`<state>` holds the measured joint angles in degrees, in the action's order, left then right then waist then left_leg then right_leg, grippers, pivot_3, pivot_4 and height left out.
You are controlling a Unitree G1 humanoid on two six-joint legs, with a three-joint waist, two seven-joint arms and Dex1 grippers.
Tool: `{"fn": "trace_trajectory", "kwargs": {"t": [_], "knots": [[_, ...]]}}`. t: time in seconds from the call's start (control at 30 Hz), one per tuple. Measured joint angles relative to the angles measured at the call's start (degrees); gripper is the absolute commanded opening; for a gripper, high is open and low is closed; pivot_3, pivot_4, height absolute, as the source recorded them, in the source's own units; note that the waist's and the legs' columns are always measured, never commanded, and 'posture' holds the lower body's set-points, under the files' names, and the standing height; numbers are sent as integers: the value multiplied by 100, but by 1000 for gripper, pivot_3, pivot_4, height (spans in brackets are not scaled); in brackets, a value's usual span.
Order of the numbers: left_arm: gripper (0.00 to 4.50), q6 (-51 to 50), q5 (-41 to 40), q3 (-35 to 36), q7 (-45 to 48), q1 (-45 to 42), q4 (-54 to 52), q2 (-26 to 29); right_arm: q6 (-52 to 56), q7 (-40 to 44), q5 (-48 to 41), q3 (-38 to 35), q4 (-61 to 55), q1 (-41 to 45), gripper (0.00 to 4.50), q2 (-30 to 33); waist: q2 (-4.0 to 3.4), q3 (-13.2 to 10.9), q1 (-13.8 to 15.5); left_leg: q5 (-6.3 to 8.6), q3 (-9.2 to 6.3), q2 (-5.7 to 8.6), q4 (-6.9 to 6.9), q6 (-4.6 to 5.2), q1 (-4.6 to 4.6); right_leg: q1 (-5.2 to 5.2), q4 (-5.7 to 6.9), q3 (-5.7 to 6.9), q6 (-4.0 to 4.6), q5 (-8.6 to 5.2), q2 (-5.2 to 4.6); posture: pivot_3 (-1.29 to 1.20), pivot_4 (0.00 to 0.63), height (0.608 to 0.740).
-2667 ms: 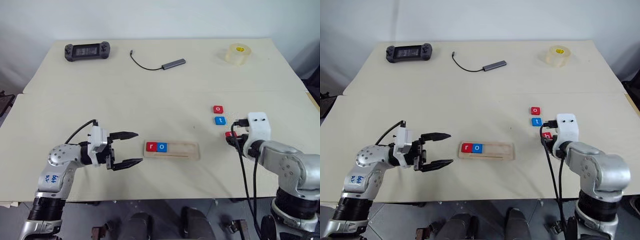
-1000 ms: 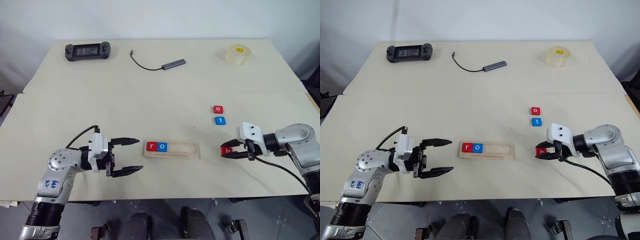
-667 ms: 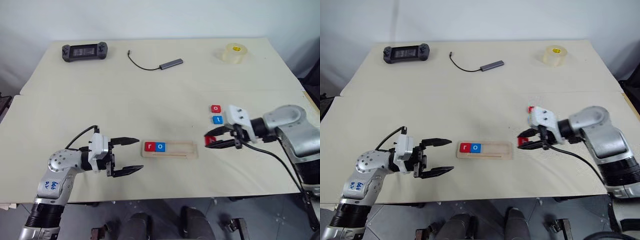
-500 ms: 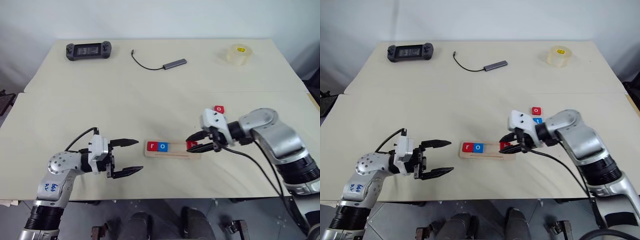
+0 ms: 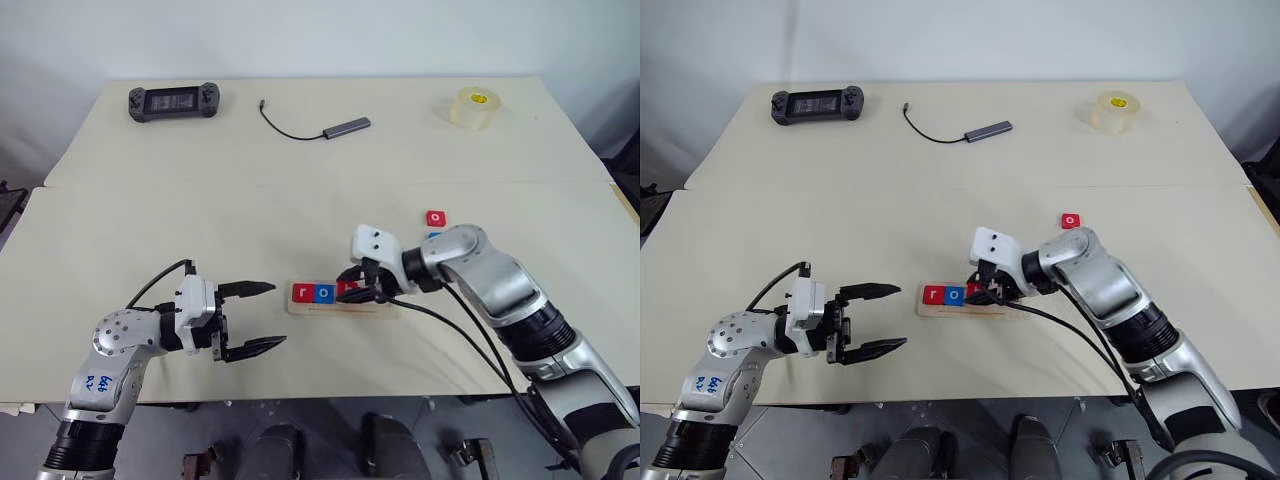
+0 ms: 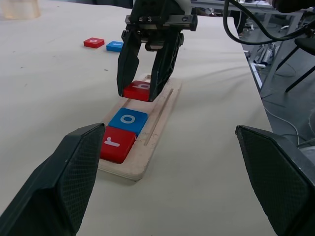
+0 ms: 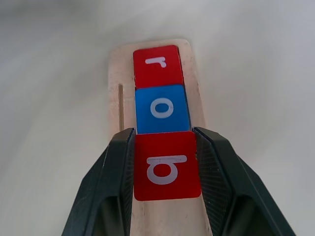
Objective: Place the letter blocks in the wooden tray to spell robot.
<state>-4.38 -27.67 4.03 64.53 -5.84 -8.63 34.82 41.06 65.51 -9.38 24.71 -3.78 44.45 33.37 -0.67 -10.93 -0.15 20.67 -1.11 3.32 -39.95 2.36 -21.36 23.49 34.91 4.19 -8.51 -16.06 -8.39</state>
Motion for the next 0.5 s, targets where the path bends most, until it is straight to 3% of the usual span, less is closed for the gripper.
{"fn": "trace_trajectory", "kwargs": {"t": [0.27, 0.47, 0.5], "knots": [[4500, -22, -1, 10, -68, 49, -69, 9, -62, -1, 32, 2, 141, 4, 4076, -140, 0, 0, -5, 0, 0, 0, 0, 0, 0, 1, 1, 0, 0, 0, 1, 0, 150, 740], [4500, -37, -3, 27, -66, 35, -83, 10, 50, 181, -183, -328, -139, -27, 4076, 331, 0, 0, 21, 0, -2, 2, 0, 1, -1, -1, -3, 1, 0, 0, -1, 0, 150, 740], [4500, -36, -3, 30, -62, 22, -77, 11, 54, 200, -256, -509, -256, -136, 3902, 494, 0, 0, 29, 0, -3, 2, 2, 1, -1, -2, -5, 2, 0, 0, -1, 0, 150, 740]]}}
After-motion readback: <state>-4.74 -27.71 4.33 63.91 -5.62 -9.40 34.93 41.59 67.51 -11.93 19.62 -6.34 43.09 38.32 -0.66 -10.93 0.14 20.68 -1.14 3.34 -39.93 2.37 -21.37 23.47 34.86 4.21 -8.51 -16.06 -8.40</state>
